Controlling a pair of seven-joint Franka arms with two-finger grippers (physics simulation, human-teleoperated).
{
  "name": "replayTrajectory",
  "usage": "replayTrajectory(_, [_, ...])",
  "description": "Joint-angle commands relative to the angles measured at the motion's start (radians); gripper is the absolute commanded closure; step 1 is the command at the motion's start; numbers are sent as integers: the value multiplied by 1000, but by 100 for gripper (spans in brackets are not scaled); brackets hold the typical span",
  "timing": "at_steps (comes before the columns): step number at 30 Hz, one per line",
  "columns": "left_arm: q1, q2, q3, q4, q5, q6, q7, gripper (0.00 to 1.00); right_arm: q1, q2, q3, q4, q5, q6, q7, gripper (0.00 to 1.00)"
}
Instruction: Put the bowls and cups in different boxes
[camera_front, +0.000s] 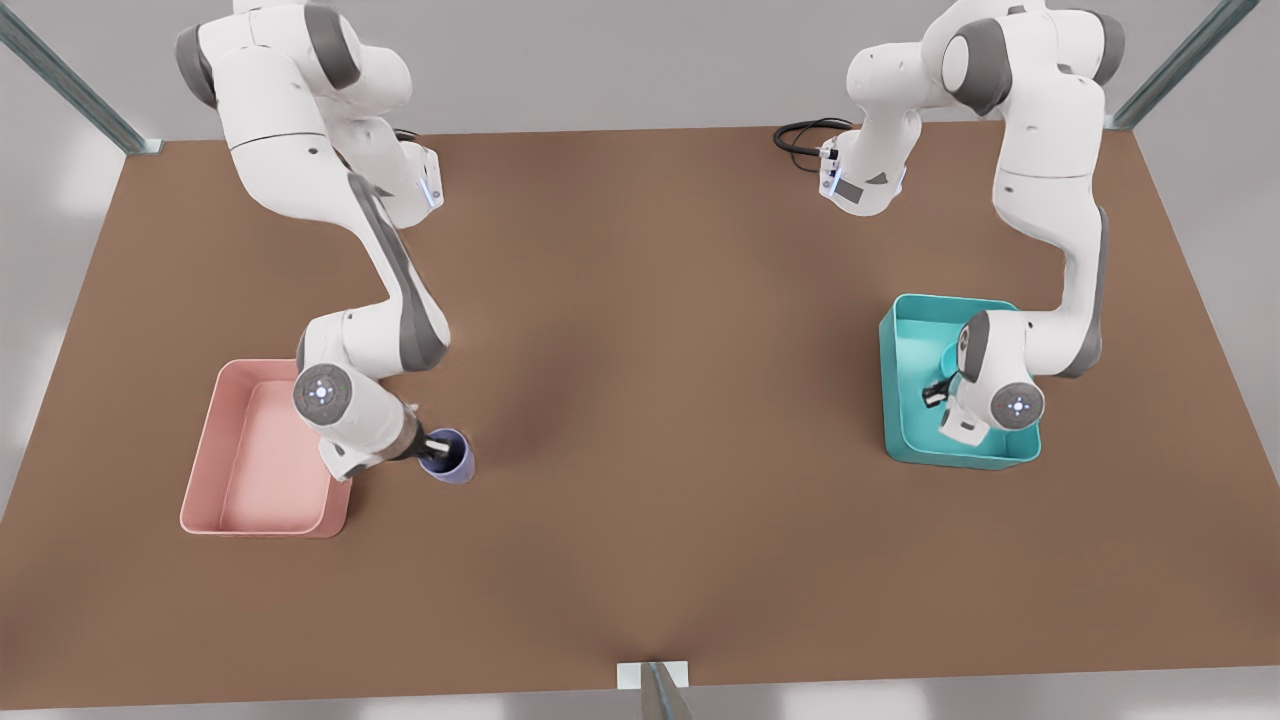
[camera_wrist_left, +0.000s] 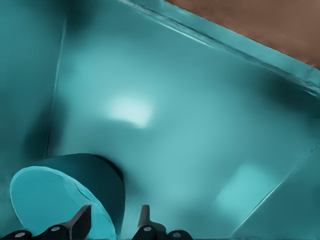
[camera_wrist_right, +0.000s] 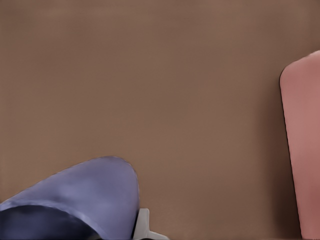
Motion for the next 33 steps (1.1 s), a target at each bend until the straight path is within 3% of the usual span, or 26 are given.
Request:
replayTrajectory(1, [-5,-80,-15,77,-68,-199,7,0,-88,-35,-4,20,-16,-199,-385,79])
replayTrajectory(2, [-5,-106,-54,262,-136,-481,31,0,-137,-51,-5,26,-21,-232,-485,79])
replayTrajectory(3, [-4,-109,-98,391,-166,-643,76,0,-190,-65,-7,26,-26,-238,-587,79])
replayTrajectory(5, [-4,-128,-170,552,-183,-784,261,0,-283,-88,-10,28,-46,-270,-742,79])
replayTrajectory(7, [-7,-131,-247,715,-186,-786,292,0,-391,-88,-10,26,-65,-270,-882,79])
replayTrajectory(10, [-1,-128,-258,721,-183,-718,295,0,-456,-42,-10,26,-104,-233,-894,79])
replayTrajectory(15, [-8,-129,-262,718,-182,-709,295,0,-480,108,-10,12,-102,-9,-894,79])
replayTrajectory(25, [2,-128,-271,713,-175,-710,301,0,-476,159,6,-57,-84,138,-885,77])
replayTrajectory(26, [1,-129,-271,713,-174,-712,303,0,-476,174,6,-54,-82,136,-884,22])
replayTrajectory(27, [2,-129,-271,713,-174,-712,303,0,-477,182,6,-52,-61,132,-888,0])
replayTrajectory(33, [2,-126,-271,710,-152,-710,303,0,-471,154,9,-44,-62,81,-891,0])
